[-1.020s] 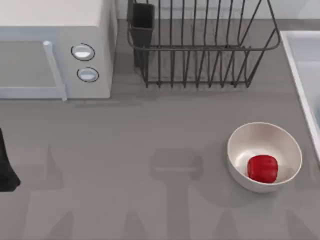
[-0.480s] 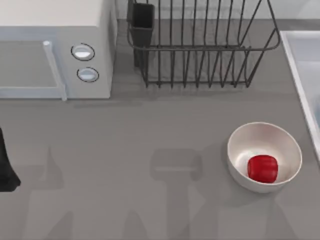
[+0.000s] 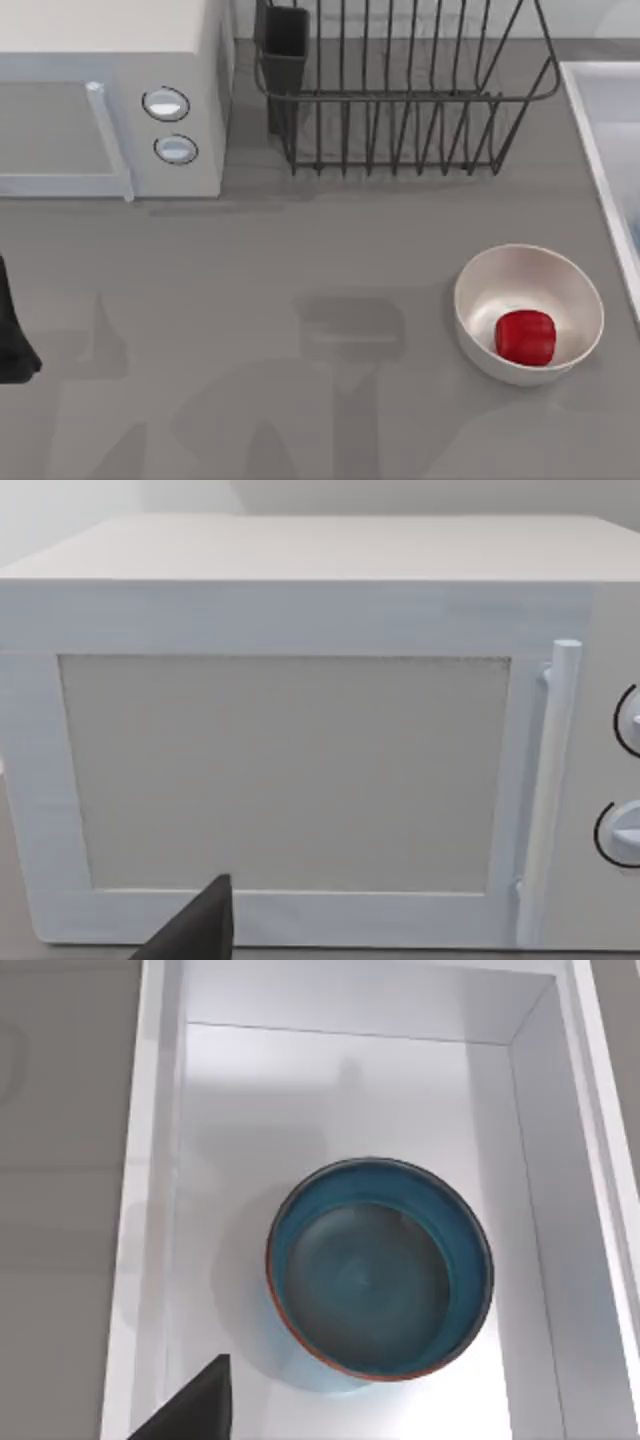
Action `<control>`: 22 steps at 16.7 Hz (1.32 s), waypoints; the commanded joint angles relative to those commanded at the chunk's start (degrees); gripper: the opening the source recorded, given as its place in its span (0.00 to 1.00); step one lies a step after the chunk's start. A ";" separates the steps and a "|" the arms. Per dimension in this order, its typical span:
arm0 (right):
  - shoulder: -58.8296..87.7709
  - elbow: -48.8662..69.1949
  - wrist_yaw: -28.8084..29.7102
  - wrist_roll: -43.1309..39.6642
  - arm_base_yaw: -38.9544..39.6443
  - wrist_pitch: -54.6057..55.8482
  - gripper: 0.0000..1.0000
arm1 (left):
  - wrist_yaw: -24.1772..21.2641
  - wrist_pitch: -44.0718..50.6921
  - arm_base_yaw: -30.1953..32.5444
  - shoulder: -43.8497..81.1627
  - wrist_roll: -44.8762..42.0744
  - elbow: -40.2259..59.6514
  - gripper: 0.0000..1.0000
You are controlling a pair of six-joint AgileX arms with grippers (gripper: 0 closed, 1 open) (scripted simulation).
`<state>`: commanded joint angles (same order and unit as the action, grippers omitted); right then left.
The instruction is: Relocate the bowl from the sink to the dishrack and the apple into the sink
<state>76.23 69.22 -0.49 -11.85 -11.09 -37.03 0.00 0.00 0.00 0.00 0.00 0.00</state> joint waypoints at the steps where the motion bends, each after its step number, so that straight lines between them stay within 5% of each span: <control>1: 6.21 5.63 -0.12 -0.86 -0.88 -3.01 1.00 | 0.00 0.00 0.00 0.00 0.00 0.00 1.00; 12: 61.81 56.51 -1.04 -7.80 -9.40 -30.09 1.00 | 0.00 0.00 0.00 0.00 0.00 0.00 1.00; 22: 70.95 64.77 -1.08 -8.74 -10.70 -34.48 1.00 | 0.00 0.00 0.00 0.00 0.00 0.00 1.00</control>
<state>147.18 133.99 -1.57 -20.59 -21.79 -71.51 0.00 0.00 0.00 0.00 0.00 0.00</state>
